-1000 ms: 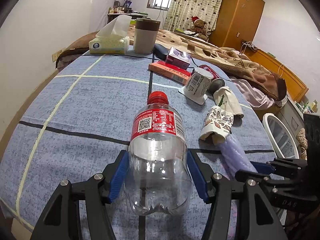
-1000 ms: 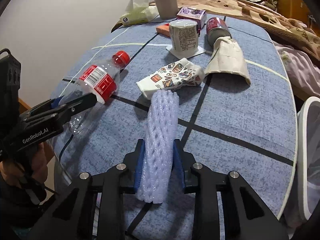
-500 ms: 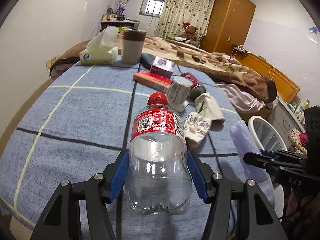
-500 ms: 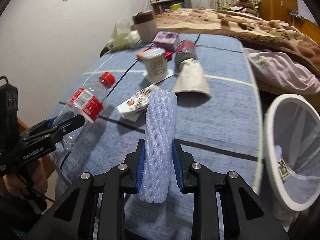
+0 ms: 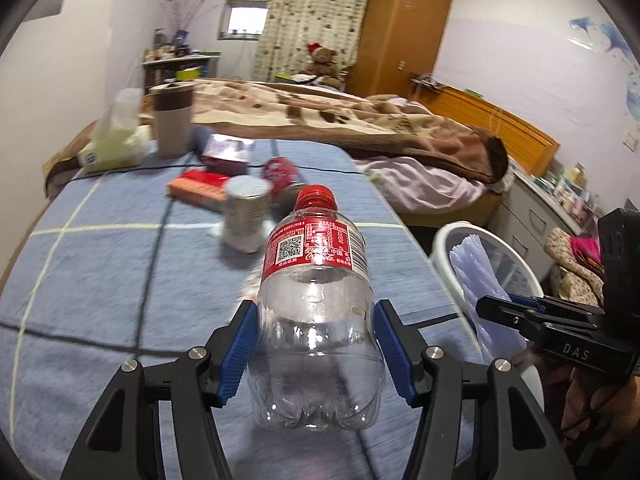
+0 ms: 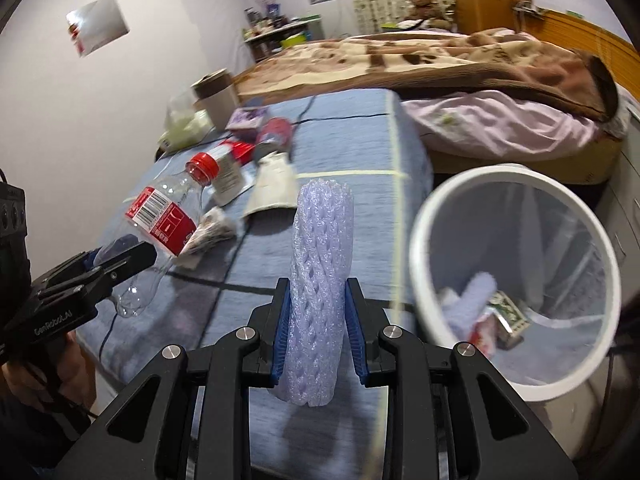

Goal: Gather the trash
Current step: 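Carry the foam sleeve with right gripper while left carries the clear bottle over the bin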

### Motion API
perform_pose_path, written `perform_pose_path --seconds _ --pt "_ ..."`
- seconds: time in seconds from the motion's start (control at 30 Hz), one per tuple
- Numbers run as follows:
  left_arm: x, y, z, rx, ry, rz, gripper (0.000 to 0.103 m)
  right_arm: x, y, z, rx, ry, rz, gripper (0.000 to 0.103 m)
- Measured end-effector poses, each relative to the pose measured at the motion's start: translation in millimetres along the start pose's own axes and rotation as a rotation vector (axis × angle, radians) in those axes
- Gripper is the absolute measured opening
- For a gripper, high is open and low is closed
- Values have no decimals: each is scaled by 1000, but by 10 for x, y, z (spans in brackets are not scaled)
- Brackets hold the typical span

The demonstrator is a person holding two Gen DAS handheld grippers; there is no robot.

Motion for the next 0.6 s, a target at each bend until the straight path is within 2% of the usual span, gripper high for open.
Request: perform_pose_path --seconds 0.3,0.6 --pt "-6 -724 -331 -85 40 -106 60 -76 -555 144 -72 -35 -105 27" --pt "-110 -1343 -653 -165 98 -185 60 -245 -977 227 -132 -32 -192 27"
Point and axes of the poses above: each gripper's, at about its wrist camera, not at the fingertips, and z roughly against the way its jaws point, y to its left, x to its top, the point moved 10 cm from there along -z, roughly the way its jaws point, and after that the axes turned 11 degrees about z, right-handed, at the moved point
